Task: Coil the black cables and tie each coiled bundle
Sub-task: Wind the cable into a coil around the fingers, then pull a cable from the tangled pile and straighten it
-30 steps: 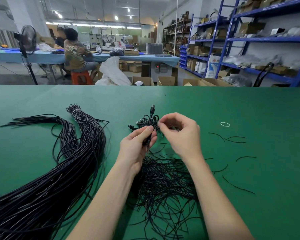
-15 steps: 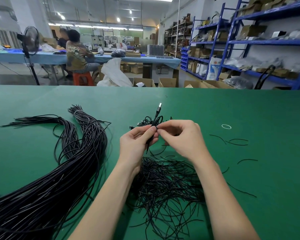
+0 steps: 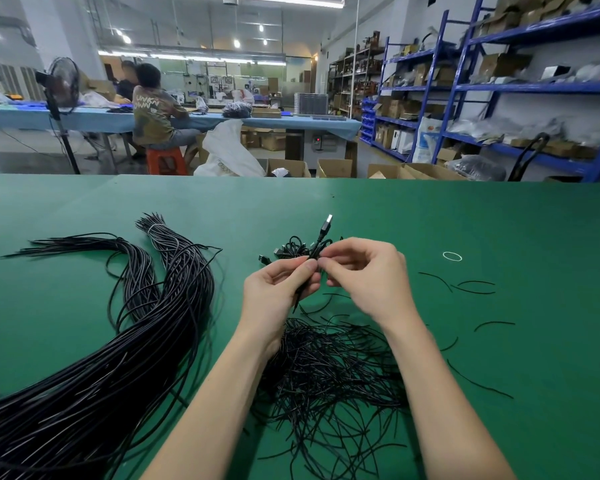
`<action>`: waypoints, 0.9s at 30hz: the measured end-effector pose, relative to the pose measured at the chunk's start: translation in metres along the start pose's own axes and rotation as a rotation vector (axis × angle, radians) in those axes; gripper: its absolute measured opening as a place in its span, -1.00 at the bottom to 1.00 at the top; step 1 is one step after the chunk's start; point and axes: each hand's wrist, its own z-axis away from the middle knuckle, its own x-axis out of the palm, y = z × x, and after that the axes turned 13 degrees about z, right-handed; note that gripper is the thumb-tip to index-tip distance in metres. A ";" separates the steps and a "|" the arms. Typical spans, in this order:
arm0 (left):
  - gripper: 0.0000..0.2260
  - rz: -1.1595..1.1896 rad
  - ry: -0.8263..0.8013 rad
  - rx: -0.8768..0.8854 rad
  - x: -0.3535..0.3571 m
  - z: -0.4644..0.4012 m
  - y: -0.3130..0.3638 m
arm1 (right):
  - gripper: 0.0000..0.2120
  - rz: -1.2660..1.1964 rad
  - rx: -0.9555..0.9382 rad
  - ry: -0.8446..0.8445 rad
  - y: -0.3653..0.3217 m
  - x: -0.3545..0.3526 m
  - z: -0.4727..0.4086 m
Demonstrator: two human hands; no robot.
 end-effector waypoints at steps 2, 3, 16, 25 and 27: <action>-0.92 -0.009 -0.003 -0.013 0.000 0.000 0.000 | -0.87 0.026 -0.002 -0.019 0.000 -0.002 0.000; -0.93 -0.010 -0.005 -0.021 0.000 0.001 -0.001 | -0.87 0.037 0.005 -0.037 0.000 -0.003 -0.001; -0.93 -0.164 0.042 -0.063 0.002 0.003 0.002 | -0.76 0.294 -0.111 -0.083 -0.004 -0.002 0.002; -0.82 -0.203 0.042 -0.042 0.006 0.005 0.000 | -0.75 0.327 -0.124 -0.064 -0.002 -0.005 0.001; -0.82 -0.205 0.052 -0.032 0.006 0.005 0.000 | -0.75 0.336 -0.135 -0.083 -0.001 -0.005 0.000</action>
